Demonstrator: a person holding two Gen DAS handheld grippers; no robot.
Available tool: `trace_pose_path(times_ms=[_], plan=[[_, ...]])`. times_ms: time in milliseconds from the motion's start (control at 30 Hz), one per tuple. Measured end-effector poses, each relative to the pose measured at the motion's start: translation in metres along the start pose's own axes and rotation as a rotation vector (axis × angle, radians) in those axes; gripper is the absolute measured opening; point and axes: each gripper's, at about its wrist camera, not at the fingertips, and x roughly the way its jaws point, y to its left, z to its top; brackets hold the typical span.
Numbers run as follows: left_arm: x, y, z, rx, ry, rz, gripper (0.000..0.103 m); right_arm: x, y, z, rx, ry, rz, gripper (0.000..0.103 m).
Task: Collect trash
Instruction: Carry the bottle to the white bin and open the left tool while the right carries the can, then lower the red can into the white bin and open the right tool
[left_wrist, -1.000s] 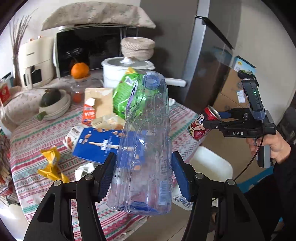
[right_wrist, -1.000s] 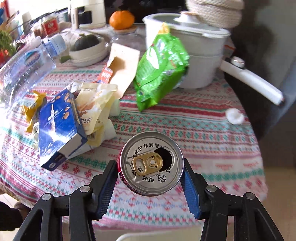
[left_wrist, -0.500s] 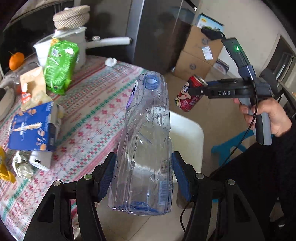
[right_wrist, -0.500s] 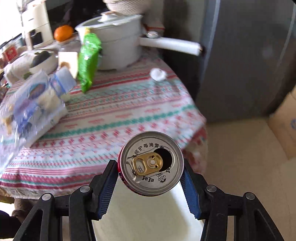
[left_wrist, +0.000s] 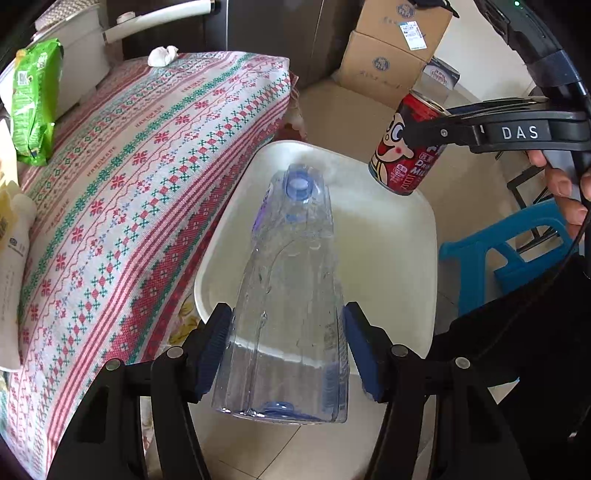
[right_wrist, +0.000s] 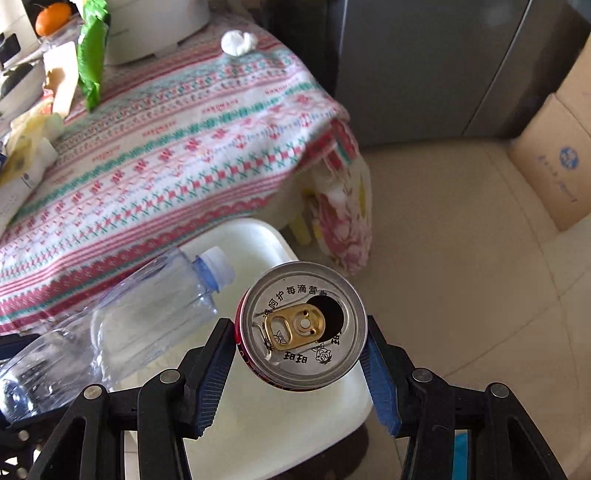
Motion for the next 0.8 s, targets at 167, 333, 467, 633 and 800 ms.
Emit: trace_pose_path(times_ms=[167,333,467,633,800], plan=[[0.013,0.004,0.007,-0.009,-0.004,-0.015,0.064,0.01,-0.007,-0.002,0.016,0.034,-0.008,0.058],[0.015,0.012,0.014,-0.058,-0.008,-0.057,0.067,0.018,-0.011,-0.002,0.026,0.062,-0.016,0.058],[-0.002,0.019,0.014,-0.087,-0.038,-0.049,0.08,0.022,-0.013,-0.004,0.041,0.079,-0.002,0.058],[-0.03,0.027,0.011,-0.111,-0.083,-0.033,0.088,0.03,-0.013,-0.005,0.05,0.109,-0.002,0.059],[-0.051,0.039,-0.007,-0.157,-0.075,0.026,0.099,0.037,-0.01,-0.004,0.047,0.134,0.002,0.059]])
